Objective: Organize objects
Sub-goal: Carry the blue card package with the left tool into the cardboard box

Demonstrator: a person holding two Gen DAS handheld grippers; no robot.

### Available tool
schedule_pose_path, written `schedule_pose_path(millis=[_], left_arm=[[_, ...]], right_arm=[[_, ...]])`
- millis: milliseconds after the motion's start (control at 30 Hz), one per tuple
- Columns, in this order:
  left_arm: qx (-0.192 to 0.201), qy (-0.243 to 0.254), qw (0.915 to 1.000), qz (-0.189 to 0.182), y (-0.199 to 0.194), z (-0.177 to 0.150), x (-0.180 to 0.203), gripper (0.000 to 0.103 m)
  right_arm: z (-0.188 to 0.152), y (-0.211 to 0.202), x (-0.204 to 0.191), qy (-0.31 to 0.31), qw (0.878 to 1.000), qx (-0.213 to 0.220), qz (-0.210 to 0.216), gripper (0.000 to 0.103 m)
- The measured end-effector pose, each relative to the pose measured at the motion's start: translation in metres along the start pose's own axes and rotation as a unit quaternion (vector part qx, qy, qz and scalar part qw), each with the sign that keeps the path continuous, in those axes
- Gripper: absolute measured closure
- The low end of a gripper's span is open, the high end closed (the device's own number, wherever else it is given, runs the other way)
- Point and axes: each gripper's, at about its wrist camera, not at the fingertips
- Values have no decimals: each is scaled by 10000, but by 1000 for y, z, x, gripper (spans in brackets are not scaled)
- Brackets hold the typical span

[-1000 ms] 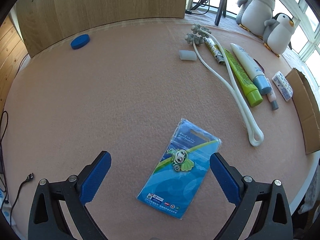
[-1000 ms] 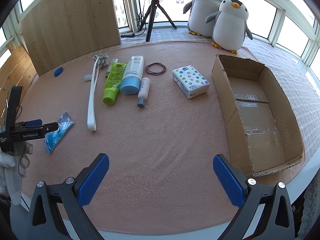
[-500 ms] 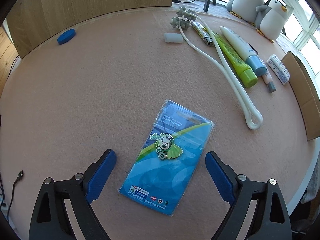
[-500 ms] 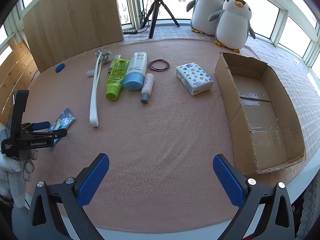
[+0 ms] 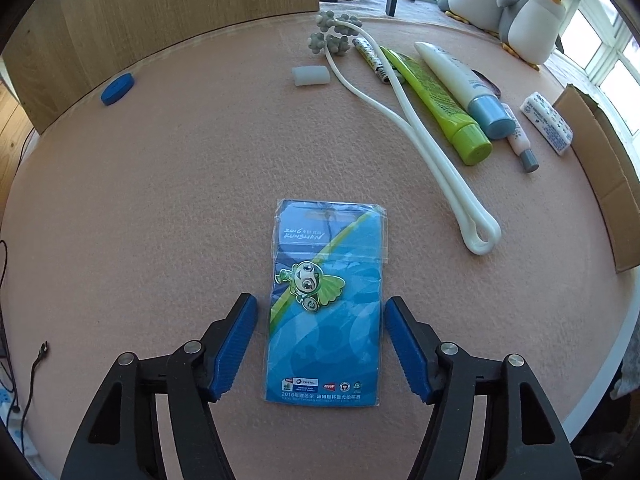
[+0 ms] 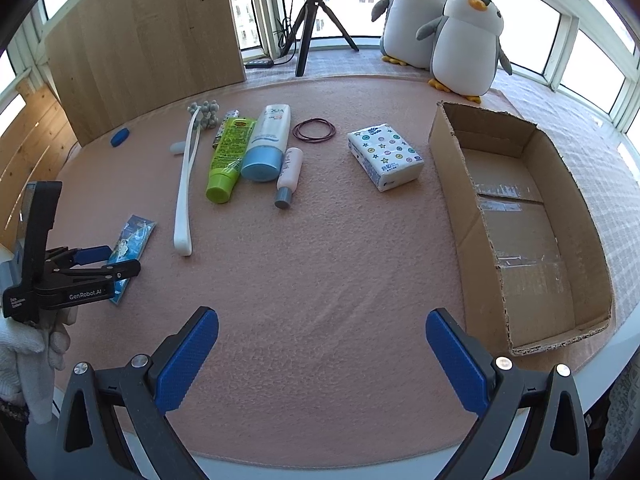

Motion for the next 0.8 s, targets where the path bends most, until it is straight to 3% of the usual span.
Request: schedule_pose_path(millis=[167, 267, 567, 800], left_arm=[[-84, 117, 9999, 88, 2, 3, 5, 33], [-84, 136, 9999, 34, -1, 2, 8, 44], [-14, -254, 9997, 32, -9, -1, 7, 44], [316, -394, 9987, -52, -36, 3, 27, 44]], right_arm=[[0, 2, 5, 21, 10000, -23, 45, 1], [0, 4, 7, 38, 10000, -32, 73, 1], [6, 3, 16, -10, 9999, 21, 147, 1], [11, -5, 27, -95, 9997, 134, 154, 1]])
Point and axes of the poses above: each gripper's, at about its wrist camera, not at the fingertips, and y roughly the way its jaws point, x to its right, z to its top, and after that the axes turned 12 degrees about x, right-handed
